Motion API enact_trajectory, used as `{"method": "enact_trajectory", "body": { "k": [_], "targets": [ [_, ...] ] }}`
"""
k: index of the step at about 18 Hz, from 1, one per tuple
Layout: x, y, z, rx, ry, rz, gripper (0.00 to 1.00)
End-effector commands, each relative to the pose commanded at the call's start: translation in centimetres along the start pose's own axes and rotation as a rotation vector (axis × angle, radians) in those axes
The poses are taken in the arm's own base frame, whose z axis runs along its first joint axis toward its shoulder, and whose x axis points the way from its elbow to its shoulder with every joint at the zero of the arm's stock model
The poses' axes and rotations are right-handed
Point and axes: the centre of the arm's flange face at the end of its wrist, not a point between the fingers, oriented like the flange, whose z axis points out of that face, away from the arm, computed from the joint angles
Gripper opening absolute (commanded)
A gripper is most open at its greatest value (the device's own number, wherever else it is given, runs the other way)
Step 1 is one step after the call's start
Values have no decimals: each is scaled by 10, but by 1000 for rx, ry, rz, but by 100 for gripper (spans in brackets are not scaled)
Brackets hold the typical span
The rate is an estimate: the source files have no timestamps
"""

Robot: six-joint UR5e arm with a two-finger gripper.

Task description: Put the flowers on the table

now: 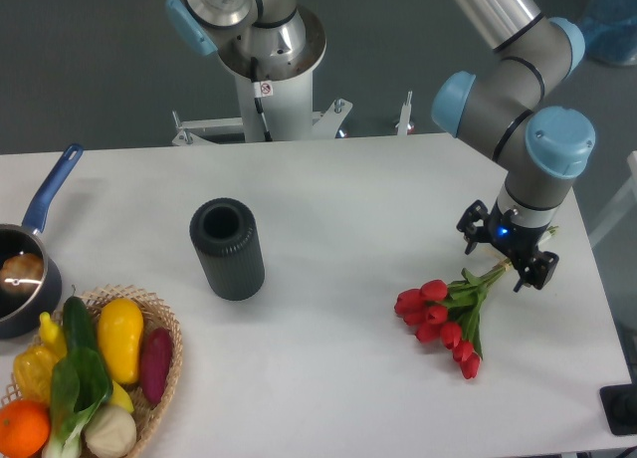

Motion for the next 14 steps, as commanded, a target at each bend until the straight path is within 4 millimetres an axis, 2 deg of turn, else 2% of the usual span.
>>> {"method": "enact_trajectory", "body": {
  "k": [3, 7, 14],
  "targets": [
    [1, 0, 9, -1, 14, 0, 100],
    [-2, 15, 7, -5, 12, -21, 100],
    [-2, 16, 8, -3, 13, -24, 100]
  ]
}}
